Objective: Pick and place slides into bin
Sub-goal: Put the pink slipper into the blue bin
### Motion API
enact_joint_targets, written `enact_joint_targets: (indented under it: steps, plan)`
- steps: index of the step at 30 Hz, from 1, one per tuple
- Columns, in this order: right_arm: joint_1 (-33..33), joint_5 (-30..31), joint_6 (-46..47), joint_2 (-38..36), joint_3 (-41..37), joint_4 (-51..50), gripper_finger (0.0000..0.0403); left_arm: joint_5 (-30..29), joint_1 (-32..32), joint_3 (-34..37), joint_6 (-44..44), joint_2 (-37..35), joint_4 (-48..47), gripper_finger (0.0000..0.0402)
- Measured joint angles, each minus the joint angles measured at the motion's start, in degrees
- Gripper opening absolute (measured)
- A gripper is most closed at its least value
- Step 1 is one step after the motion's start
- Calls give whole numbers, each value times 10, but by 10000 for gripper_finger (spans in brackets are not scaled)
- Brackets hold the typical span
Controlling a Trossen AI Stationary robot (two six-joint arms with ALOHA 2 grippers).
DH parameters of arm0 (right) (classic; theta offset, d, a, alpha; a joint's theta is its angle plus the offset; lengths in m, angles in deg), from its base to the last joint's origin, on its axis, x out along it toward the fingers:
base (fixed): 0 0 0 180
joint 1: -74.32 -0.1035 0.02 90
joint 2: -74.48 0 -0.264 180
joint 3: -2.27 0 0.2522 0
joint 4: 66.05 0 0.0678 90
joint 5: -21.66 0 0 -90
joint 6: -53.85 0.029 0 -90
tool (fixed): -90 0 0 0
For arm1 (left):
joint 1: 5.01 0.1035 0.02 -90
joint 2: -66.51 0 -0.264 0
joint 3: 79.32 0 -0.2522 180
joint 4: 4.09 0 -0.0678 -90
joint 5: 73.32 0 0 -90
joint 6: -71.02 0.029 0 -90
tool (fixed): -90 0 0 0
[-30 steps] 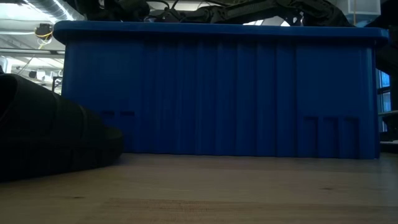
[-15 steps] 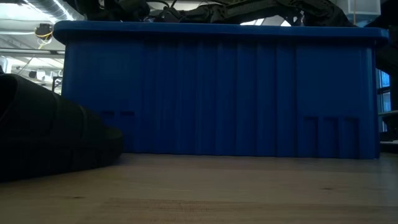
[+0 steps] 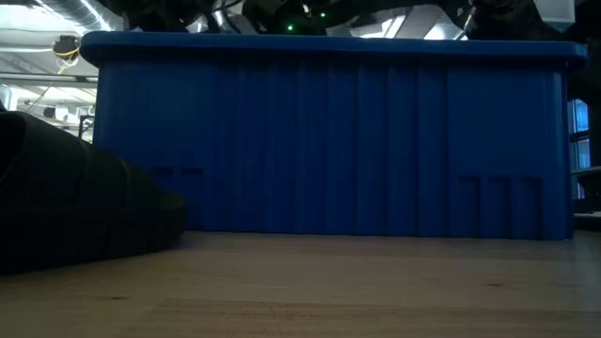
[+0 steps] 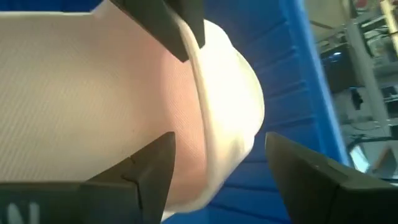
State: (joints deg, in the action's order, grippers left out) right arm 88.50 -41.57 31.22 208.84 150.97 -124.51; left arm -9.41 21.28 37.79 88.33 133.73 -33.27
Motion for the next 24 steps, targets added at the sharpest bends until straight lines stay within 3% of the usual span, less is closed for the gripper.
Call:
enact_joint_targets:
  steps: [9,18,24]
  plan:
    - [-1,-25,16,-18,1,-80,248,1,10,3,3,-9,-31,2]
    - [10,-204,107,-53,1,-148,248,12,12,3,12,-9,-26,2]
    - [32,-225,128,-76,2,-154,248,15,12,3,13,-9,-13,2]
